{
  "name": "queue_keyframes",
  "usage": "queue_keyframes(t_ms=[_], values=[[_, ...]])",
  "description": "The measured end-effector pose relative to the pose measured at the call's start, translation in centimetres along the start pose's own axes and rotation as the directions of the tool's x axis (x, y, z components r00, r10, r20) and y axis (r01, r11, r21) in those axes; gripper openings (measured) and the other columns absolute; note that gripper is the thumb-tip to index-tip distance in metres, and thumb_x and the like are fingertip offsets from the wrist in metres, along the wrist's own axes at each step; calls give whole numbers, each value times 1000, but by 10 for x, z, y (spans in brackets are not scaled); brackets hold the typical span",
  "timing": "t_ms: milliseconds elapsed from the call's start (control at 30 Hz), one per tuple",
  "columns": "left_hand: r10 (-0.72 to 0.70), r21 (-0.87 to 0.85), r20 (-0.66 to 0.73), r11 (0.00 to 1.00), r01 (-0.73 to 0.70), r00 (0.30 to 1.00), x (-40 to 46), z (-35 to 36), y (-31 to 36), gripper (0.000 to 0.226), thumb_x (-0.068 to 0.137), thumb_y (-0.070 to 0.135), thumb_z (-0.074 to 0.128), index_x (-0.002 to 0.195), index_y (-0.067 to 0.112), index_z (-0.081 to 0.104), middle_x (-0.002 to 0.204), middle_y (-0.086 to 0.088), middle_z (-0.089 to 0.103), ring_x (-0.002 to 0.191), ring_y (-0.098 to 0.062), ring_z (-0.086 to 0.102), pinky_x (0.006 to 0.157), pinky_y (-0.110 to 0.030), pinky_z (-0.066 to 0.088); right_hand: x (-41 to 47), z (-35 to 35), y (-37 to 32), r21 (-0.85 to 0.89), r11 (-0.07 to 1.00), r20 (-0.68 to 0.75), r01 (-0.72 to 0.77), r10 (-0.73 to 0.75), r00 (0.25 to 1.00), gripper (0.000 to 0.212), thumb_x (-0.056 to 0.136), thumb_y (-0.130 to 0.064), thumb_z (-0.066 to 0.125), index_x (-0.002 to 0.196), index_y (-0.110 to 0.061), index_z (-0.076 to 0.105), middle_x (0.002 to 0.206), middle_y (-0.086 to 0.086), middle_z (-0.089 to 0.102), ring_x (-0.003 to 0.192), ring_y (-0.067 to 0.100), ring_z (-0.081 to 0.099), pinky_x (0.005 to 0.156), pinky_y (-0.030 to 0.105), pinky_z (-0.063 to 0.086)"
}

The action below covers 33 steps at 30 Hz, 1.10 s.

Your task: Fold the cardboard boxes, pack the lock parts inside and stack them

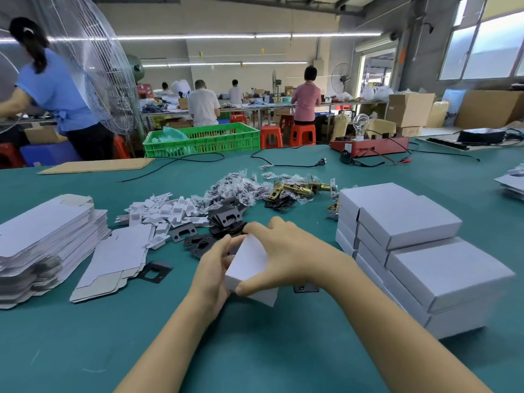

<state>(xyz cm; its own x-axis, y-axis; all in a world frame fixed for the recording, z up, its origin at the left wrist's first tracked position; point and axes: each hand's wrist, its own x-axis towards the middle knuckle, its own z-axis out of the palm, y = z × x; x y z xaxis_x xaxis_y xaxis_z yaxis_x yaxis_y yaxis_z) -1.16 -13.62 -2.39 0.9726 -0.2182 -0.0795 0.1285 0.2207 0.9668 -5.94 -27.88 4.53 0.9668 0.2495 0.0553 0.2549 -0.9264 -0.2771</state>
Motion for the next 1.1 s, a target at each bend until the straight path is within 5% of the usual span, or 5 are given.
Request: queue_keyframes(t_ms=[300,467,567,733,1100], values=[[78,79,-53,994,-74,996,1,-2,-6,36,101,33,50,95,2,65,69,-14,70,55,-26,69,47,-27,55,-74,-84,6,152,951,-271,-269,301,914,81,56,-84,57,119,-32,53,109,1,53,89,18,47,64,27,38],[74,87,-19,994,-72,997,0,-2,-6,38,100,33,50,95,0,69,74,-16,72,58,-25,70,50,-26,57,-130,-108,50,128,762,-318,-634,637,702,93,46,-86,47,111,-21,57,122,8,57,102,28,48,73,37,36],[66,99,-21,993,-63,998,1,0,-7,37,101,30,49,94,-1,68,71,-14,72,57,-21,69,51,-25,57,-144,-105,68,110,655,-258,-748,745,614,83,44,-85,55,96,-20,52,106,10,53,102,35,48,74,38,43],[60,113,-10,992,-59,998,1,1,-7,36,102,29,50,94,-2,68,71,-13,72,57,-19,68,52,-24,57,-143,-85,75,79,565,-166,-822,820,548,65,60,-68,70,105,-26,47,83,2,31,93,31,34,75,38,38],[75,92,23,993,-77,997,8,-4,-14,32,98,28,56,93,-1,69,72,-12,71,61,-19,70,55,-23,56,-128,-81,74,-52,501,-136,-864,853,503,84,67,-82,54,124,-21,42,122,12,46,114,34,43,82,38,41]])
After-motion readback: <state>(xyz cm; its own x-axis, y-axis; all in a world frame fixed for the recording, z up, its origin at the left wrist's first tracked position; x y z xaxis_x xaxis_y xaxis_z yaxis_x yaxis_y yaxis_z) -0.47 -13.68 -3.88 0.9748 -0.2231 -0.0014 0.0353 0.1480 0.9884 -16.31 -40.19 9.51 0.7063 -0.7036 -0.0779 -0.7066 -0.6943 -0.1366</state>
